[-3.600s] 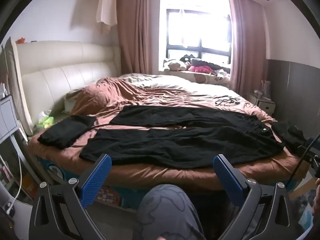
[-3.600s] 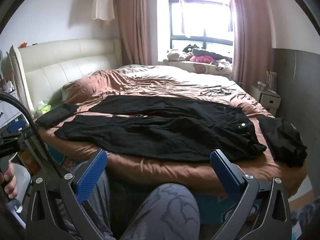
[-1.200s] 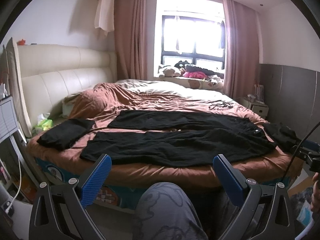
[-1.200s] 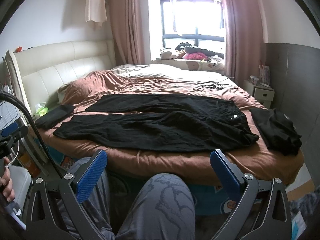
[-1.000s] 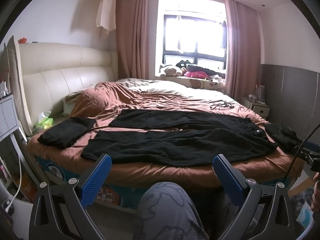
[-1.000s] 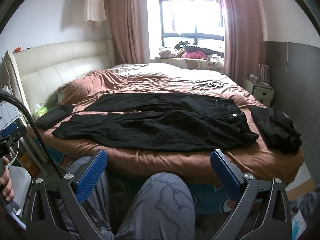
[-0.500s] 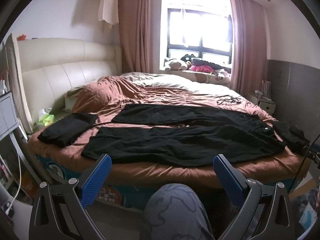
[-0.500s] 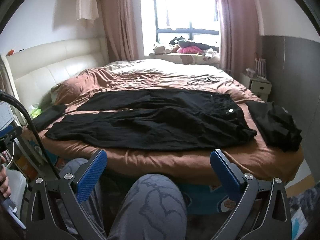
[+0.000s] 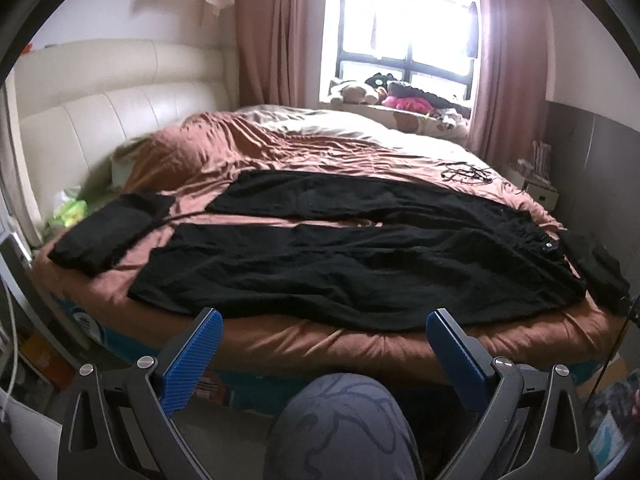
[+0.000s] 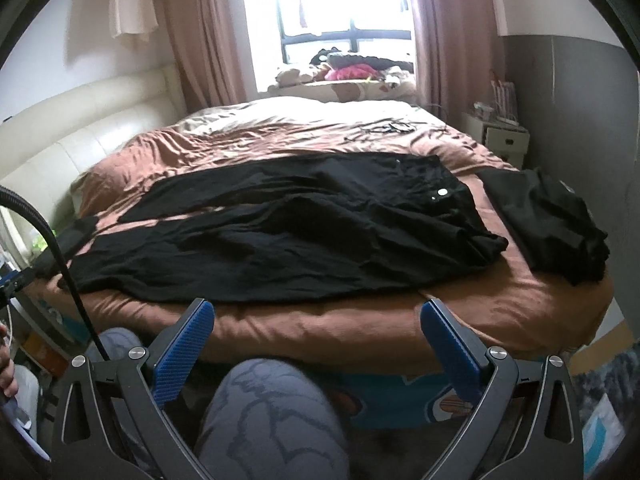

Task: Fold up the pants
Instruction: 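Move both grippers down toward the hem ends of the black pants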

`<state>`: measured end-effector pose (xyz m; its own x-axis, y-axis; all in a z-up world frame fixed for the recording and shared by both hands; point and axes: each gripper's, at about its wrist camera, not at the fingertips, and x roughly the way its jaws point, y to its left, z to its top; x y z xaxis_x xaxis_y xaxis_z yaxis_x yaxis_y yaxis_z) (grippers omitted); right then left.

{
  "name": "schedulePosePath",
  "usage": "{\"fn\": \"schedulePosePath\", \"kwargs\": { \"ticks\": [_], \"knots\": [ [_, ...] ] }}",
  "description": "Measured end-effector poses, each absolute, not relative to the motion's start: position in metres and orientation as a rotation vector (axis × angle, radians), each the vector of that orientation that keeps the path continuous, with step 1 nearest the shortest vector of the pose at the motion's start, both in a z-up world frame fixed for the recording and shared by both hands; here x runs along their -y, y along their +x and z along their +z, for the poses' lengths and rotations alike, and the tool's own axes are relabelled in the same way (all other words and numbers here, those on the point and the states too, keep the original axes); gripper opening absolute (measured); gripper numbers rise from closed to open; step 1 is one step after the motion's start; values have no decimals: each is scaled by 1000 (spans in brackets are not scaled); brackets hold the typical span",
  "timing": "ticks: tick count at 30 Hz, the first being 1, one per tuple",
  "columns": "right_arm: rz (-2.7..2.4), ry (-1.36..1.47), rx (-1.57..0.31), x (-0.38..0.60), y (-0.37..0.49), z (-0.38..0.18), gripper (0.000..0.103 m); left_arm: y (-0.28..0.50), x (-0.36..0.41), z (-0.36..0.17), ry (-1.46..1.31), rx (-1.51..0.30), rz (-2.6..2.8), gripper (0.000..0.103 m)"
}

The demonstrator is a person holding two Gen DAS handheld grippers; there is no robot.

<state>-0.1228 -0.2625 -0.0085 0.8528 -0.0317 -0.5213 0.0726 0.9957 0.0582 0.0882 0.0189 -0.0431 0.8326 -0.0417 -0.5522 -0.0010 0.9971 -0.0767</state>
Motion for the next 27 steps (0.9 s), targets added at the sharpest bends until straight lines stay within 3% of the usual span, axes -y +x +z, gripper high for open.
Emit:
{"fn": "schedulePosePath", "kwargs": {
  "ticks": [27],
  "knots": [
    [-224, 234, -711, 295, -44, -28, 103, 210, -110, -133, -296, -813, 123, 102]
  ]
}}
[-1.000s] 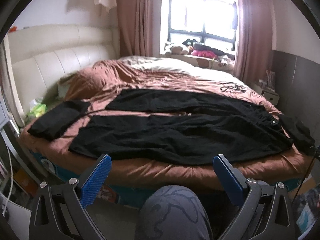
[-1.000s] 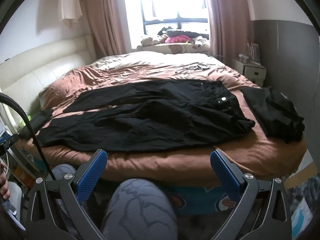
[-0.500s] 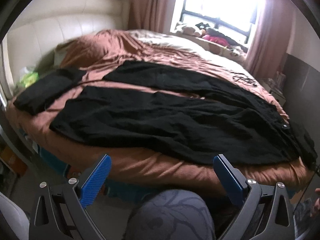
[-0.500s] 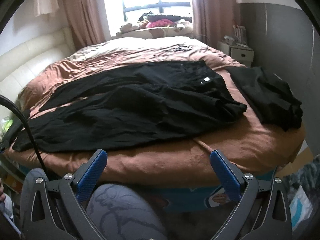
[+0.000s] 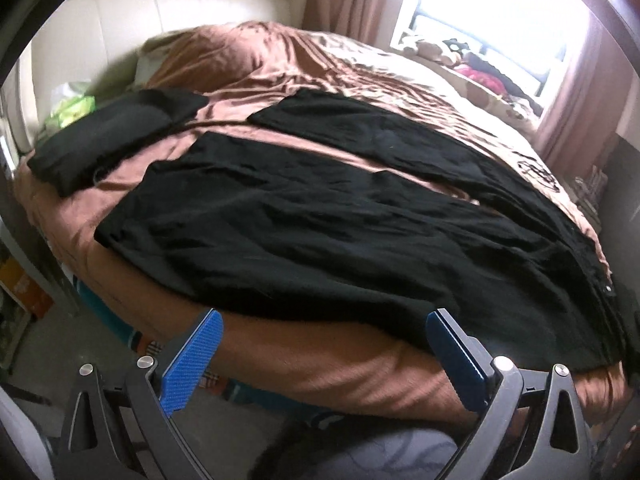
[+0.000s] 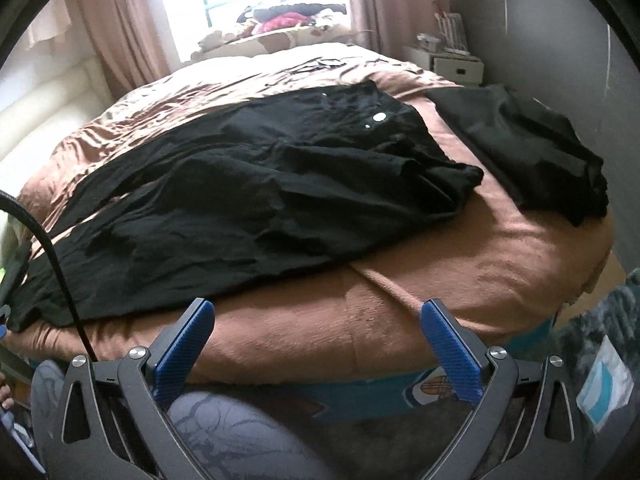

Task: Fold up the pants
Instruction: 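Move both grippers down toward the hem ends of the black pants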

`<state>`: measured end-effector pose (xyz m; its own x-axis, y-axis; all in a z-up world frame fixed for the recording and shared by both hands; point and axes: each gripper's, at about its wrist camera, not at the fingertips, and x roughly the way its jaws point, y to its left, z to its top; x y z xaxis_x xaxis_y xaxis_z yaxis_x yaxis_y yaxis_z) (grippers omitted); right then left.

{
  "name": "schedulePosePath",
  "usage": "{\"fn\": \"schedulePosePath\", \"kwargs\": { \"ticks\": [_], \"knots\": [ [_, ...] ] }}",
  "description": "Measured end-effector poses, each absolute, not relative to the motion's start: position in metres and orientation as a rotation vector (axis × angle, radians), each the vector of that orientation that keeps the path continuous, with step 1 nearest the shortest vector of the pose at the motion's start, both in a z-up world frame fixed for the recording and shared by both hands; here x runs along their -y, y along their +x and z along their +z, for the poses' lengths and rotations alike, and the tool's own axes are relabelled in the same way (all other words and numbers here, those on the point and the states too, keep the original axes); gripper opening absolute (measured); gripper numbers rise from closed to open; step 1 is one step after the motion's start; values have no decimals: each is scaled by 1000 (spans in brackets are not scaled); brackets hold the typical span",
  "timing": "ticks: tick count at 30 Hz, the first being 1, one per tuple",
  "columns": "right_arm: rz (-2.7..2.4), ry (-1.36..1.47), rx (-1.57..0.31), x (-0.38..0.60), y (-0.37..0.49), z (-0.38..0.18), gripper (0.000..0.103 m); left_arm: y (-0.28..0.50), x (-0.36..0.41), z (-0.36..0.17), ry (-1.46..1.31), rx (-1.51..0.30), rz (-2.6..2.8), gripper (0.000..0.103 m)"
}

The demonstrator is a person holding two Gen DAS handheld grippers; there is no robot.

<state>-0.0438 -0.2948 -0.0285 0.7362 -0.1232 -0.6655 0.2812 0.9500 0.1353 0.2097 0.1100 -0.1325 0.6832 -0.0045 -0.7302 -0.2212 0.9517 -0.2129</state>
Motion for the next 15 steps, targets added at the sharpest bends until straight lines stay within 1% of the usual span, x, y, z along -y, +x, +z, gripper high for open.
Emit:
{"fn": "schedulePosePath", "kwargs": {
  "ticks": [6, 11, 15],
  "knots": [
    [-258, 254, -743, 304, -29, -34, 103, 229, -138, -154, -346, -859, 165, 92],
    [-279, 278, -766, 312, -12, -41, 103, 239, -168, -168, -404, -885, 220, 89],
    [-287, 317, -784, 322, -7, -47, 103, 240, -188, -170, -451, -873, 252, 88]
  ]
}}
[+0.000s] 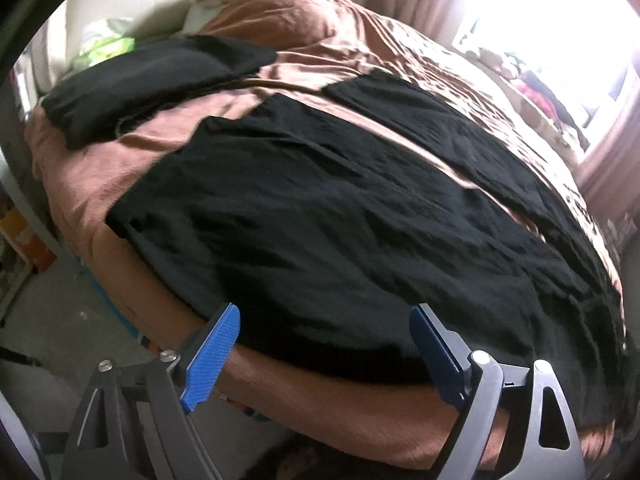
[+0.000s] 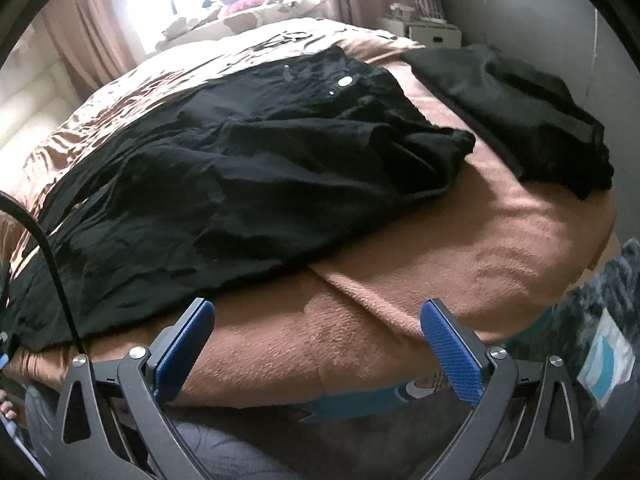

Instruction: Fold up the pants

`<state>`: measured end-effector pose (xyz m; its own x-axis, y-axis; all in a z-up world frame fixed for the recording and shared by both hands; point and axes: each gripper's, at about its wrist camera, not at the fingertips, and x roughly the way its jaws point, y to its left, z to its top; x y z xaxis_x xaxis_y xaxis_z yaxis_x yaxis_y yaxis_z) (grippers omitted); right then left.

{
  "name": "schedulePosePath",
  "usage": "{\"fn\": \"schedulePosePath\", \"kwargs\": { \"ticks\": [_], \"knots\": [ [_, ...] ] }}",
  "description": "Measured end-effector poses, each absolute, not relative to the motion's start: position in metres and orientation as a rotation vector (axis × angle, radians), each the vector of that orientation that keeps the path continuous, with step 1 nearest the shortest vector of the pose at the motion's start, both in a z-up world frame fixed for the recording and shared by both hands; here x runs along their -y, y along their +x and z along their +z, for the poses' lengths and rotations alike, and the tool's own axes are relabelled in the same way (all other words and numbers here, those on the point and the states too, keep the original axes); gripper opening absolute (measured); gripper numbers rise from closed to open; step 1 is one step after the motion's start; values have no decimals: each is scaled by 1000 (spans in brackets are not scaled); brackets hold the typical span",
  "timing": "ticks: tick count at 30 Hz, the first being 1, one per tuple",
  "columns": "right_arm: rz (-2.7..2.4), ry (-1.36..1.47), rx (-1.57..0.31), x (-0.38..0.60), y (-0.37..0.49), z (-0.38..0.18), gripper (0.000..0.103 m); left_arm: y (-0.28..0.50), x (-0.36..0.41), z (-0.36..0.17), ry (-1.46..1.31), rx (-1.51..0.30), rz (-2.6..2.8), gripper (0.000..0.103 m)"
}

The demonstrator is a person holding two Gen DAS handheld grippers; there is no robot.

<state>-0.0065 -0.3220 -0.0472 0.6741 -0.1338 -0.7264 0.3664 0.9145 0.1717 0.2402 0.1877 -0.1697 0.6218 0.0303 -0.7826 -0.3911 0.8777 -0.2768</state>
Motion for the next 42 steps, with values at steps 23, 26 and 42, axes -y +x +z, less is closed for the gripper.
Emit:
{"fn": "schedulePosePath", "kwargs": {
  "ticks": [23, 26, 42],
  "knots": [
    [-295, 494, -814, 378, -20, -71, 96, 209, -263, -169, -797, -852, 293, 65],
    [-284, 497, -812, 381, -22, -71, 96, 206, -266, -173, -799, -866, 293, 65],
    [-263, 669, -701, 415, -10, -70, 89, 235, -292, -169, -850, -758, 287, 59]
  ]
}}
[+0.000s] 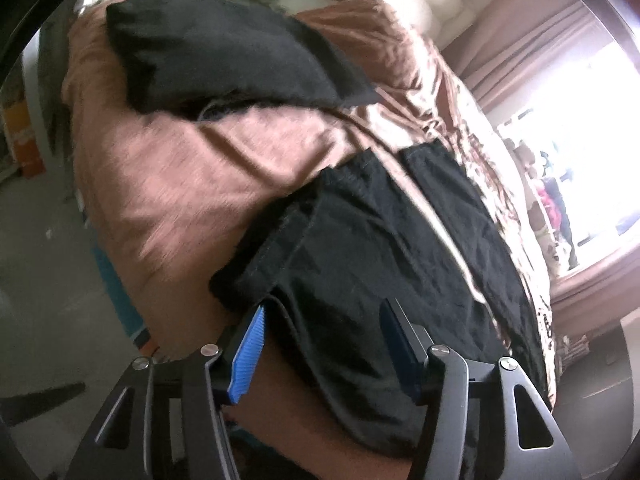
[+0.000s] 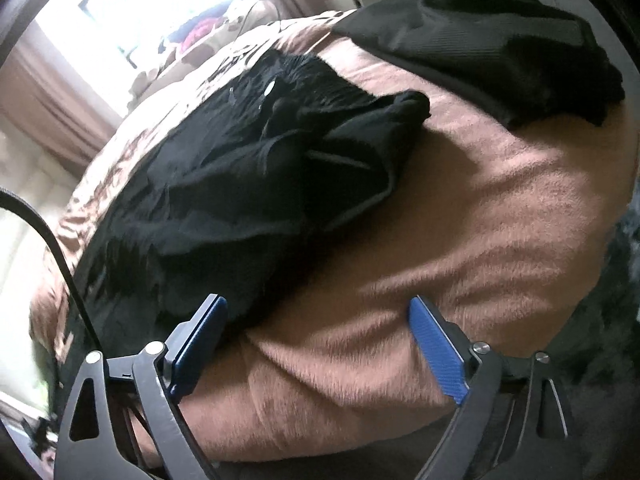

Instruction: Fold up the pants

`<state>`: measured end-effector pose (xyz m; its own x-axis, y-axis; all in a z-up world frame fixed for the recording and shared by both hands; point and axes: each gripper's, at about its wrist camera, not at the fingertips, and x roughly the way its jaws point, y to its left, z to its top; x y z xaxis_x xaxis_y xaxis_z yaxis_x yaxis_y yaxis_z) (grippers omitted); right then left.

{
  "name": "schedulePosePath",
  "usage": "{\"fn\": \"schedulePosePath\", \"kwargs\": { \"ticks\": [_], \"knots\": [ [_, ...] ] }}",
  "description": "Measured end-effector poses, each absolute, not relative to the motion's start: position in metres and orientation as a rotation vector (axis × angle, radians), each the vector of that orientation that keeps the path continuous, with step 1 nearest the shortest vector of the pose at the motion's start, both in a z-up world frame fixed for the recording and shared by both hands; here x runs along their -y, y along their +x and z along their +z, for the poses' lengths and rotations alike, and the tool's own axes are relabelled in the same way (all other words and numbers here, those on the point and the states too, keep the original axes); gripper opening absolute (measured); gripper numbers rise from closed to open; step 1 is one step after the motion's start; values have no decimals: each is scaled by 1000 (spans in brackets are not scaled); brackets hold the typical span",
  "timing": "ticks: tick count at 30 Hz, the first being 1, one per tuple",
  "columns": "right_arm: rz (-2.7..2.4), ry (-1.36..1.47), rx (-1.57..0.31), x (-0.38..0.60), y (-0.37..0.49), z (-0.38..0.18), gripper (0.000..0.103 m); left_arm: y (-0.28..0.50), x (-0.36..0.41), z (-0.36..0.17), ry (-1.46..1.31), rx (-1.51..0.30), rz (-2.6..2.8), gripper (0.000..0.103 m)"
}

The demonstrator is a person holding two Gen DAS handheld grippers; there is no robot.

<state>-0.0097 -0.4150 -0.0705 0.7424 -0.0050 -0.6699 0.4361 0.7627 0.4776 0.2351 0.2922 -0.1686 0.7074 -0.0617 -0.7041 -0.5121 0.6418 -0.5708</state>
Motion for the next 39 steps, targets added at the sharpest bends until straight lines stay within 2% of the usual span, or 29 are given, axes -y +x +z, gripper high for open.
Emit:
{"fn": "schedulePosePath", "kwargs": {
  "ticks": [3, 15, 17, 20, 21, 22, 23, 25, 28, 31, 39],
  "knots": [
    [-254, 709, -683, 424, -7, -69, 87, 239, -299, -172, -860, -755, 287, 51],
    [-207, 792, -652, 458, 39, -72, 87, 235, -291, -189, -915, -760, 228, 51],
    [-207, 792, -646, 462, 45, -73, 87, 237, -299, -192, -944, -746, 233, 45],
    [-188, 823, -626, 466, 46, -74, 67, 236, -307, -189, -967, -731, 252, 38],
    [-159, 846, -609, 469, 44, -74, 52, 234, -308, -187, -956, -731, 267, 34],
    [-134, 863, -597, 470, 42, -74, 39, 233, -309, -186, -951, -731, 271, 25],
    [-117, 873, -587, 471, 39, -74, 35, 231, -310, -185, -952, -728, 272, 18],
    [-99, 866, -565, 473, 37, -70, 21, 228, -314, -184, -961, -722, 268, 14],
    [-94, 850, -550, 475, 31, -61, 9, 223, -315, -177, -967, -696, 261, 8],
    [-98, 851, -524, 475, 26, -50, 4, 224, -317, -165, -970, -665, 244, 6],
    [-57, 850, -521, 476, 28, -43, 4, 248, -309, -148, -889, -689, 242, 6]
  ]
}}
